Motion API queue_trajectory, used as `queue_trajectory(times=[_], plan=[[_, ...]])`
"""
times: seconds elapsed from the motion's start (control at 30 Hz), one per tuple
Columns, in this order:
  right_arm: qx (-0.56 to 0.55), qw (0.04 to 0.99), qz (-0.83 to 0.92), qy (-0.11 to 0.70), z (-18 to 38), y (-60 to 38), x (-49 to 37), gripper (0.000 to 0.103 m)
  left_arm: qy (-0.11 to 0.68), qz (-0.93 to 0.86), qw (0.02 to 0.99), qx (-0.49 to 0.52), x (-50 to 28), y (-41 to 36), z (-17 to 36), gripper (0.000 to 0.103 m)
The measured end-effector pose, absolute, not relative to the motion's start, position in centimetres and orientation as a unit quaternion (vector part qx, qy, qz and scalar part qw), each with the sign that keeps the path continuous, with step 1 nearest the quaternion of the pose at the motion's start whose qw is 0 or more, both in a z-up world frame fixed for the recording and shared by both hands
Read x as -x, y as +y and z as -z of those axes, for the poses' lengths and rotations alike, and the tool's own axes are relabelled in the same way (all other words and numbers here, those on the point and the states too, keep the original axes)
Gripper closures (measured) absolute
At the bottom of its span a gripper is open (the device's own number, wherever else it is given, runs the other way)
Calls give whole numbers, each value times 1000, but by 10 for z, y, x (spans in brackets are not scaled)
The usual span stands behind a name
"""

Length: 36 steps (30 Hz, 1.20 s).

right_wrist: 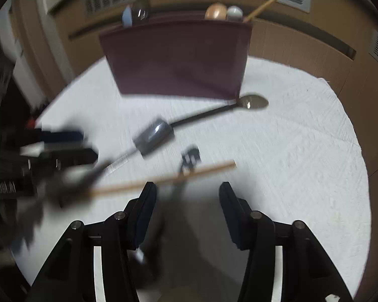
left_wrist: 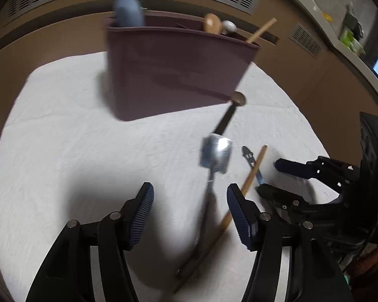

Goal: Organize utensils
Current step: 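Grasp the metal spatula-shaped spoon with the left tool while the right tool reaches toward the dark-handled spoon, then lift the metal spatula spoon with the left tool while the right tool grasps the long dark-handled spoon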

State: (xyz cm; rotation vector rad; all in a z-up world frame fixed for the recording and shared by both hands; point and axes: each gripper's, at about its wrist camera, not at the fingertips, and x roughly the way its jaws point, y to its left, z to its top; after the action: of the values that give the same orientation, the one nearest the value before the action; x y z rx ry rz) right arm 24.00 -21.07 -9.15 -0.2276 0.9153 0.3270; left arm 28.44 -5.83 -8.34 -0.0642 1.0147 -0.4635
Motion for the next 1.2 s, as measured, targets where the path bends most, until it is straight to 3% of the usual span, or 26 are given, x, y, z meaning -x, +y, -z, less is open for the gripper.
queue_trajectory(times=[0.43,0.6,0.93,0.97,1.07,1.2], plan=[[58,891,-109,438,86,-268,-223,58,482,195,851,-74,-323,-117,93,42],[46,896,-103,430,77,-261,-237,60,476,181,858,-69,-323,-114,92,70],[35,890,-118,440,67,-208,-297,60,472,144,870,14,-285,-31,91,70],[35,891,-122,436,66,-200,-301,63,472,138,870,28,-279,-18,91,70],[69,891,-142,425,68,-168,-315,92,471,110,874,44,-268,5,91,70],[93,878,-171,438,75,-134,-330,94,466,106,877,51,-261,15,92,70]])
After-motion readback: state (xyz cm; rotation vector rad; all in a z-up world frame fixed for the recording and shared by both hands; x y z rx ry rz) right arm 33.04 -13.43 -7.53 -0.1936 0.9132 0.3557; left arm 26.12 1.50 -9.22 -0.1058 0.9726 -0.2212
